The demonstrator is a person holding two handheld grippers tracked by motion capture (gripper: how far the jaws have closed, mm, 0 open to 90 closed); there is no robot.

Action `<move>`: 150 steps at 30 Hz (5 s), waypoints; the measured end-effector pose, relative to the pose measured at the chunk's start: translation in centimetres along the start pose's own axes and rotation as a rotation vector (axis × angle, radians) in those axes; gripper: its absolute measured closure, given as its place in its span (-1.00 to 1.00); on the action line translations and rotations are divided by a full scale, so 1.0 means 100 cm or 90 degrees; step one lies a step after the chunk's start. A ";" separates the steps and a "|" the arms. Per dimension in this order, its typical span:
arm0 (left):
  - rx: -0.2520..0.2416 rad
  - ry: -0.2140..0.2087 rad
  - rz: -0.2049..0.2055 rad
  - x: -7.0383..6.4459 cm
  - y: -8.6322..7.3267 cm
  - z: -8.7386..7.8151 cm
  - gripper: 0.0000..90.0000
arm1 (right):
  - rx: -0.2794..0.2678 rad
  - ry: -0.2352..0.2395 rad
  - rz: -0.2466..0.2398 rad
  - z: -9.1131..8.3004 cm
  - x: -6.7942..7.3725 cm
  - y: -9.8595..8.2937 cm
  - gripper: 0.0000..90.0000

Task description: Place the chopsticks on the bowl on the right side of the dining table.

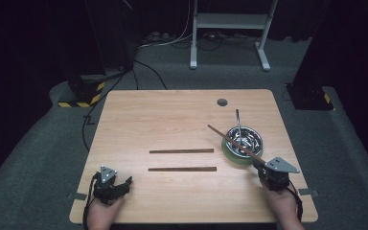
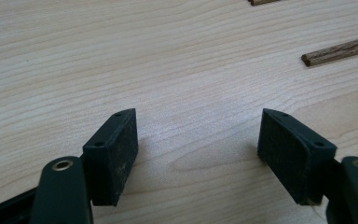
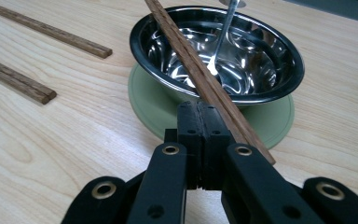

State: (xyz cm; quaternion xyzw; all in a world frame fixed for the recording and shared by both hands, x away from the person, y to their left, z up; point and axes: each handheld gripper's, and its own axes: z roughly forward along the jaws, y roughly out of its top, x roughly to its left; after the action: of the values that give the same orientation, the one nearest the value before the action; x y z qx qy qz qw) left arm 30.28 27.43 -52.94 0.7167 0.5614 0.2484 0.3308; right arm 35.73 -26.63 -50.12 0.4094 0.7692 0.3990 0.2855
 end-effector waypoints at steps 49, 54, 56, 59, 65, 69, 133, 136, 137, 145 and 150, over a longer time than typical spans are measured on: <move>0.000 0.002 0.006 -0.003 -0.005 -0.006 -0.37 | 0.036 -0.115 0.066 0.020 -0.032 0.013 0.92; -0.001 -0.001 0.003 -0.004 -0.005 -0.006 -0.36 | 0.046 -0.132 0.055 0.025 -0.035 0.017 0.91; -0.002 -0.002 0.005 -0.004 -0.005 -0.006 -0.36 | 0.049 -0.136 0.055 0.027 -0.037 0.019 0.91; 0.001 -0.003 0.015 -0.004 -0.005 -0.007 -0.36 | 0.051 -0.144 0.056 0.030 -0.040 0.020 0.90; 0.001 -0.006 0.011 -0.004 -0.005 -0.007 -0.36 | 0.050 -0.155 0.055 0.034 -0.043 0.023 0.90; 0.000 -0.005 0.012 -0.004 -0.006 -0.007 -0.36 | 0.050 -0.158 0.052 0.035 -0.048 0.024 0.89; -0.048 -0.043 0.000 -0.202 0.157 0.130 0.77 | -0.007 -0.115 0.050 0.038 -0.091 0.009 0.99; -0.055 -0.050 -0.003 -0.206 0.159 0.131 0.77 | -0.003 -0.116 0.049 0.039 -0.090 0.009 0.99; -0.054 -0.050 -0.006 -0.207 0.159 0.131 0.77 | -0.004 -0.116 0.045 0.039 -0.090 0.009 0.99; -0.046 -0.054 -0.004 -0.211 0.157 0.133 0.77 | 0.003 -0.114 0.040 0.039 -0.087 0.008 0.99; -0.046 -0.053 -0.004 -0.211 0.157 0.134 0.77 | 0.002 -0.115 0.043 0.039 -0.087 0.008 0.99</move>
State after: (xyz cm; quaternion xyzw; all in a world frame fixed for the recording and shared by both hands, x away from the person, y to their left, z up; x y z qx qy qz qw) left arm 44.85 2.01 -49.58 0.7122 0.5399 0.2376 0.3806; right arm 43.43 -32.34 -50.52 0.4700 0.7269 0.3685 0.3391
